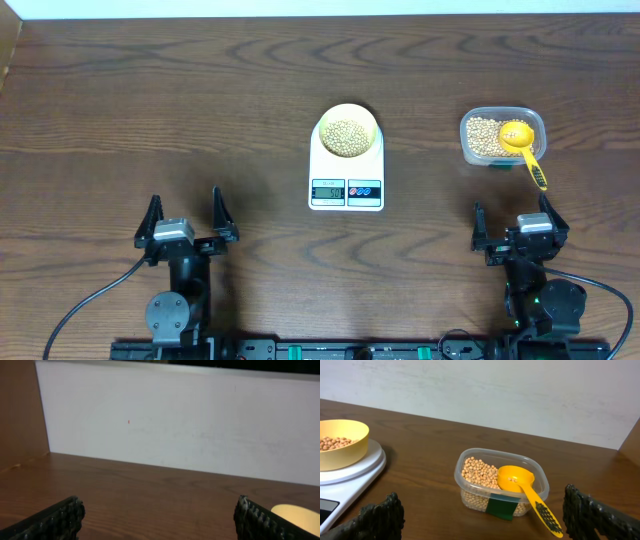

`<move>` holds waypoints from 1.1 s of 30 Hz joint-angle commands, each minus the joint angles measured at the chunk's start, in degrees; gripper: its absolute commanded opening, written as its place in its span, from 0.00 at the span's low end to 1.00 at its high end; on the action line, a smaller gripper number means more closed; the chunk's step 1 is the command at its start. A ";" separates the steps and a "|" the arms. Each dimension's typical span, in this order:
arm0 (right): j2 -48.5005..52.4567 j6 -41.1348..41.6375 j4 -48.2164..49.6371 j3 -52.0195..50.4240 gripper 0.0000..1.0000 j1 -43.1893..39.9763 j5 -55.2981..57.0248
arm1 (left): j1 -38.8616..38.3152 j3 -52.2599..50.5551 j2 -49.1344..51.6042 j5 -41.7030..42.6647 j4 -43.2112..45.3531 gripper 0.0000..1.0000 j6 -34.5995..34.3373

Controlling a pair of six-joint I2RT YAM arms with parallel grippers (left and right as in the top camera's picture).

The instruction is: Scoop item into bowl and weigh 50g on scale

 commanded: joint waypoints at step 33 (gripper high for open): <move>-0.42 0.63 -0.15 -0.22 0.99 0.39 0.39 | 0.37 -1.44 -0.35 5.27 -14.64 0.98 2.62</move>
